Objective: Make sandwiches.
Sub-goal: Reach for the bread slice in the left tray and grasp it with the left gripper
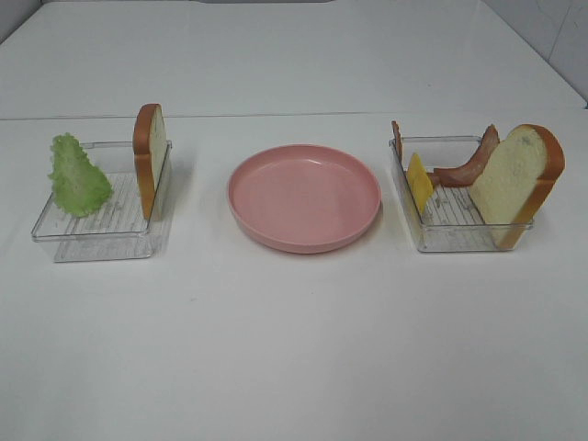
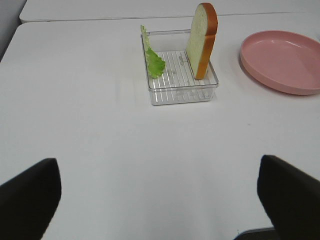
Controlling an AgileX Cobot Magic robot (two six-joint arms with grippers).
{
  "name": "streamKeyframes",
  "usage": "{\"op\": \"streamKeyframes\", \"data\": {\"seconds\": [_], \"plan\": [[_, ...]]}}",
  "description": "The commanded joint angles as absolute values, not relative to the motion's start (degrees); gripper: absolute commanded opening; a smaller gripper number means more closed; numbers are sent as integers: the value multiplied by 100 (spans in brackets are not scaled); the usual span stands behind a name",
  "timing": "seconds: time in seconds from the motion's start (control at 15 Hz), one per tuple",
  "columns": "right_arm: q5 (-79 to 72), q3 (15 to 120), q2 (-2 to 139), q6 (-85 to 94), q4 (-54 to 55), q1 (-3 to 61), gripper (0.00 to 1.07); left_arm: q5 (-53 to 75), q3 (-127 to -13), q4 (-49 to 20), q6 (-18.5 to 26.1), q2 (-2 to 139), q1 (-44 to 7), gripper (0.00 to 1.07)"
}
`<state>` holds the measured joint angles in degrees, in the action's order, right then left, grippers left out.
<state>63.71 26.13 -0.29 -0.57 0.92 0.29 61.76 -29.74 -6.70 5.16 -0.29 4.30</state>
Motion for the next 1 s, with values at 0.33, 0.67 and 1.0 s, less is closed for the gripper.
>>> {"op": "streamKeyframes", "data": {"seconds": [0.33,0.67,1.0], "plan": [[6320,2601,-143,0,103,6,96,6142,-2968,-705,487,-126,418,102],[6320,2601,-143,0,103,6,96,6142,-2968,-722,487,-126,418,102],[6320,2601,-143,0,103,6,96,6131,-2985,-510,493,143,418,102]]}}
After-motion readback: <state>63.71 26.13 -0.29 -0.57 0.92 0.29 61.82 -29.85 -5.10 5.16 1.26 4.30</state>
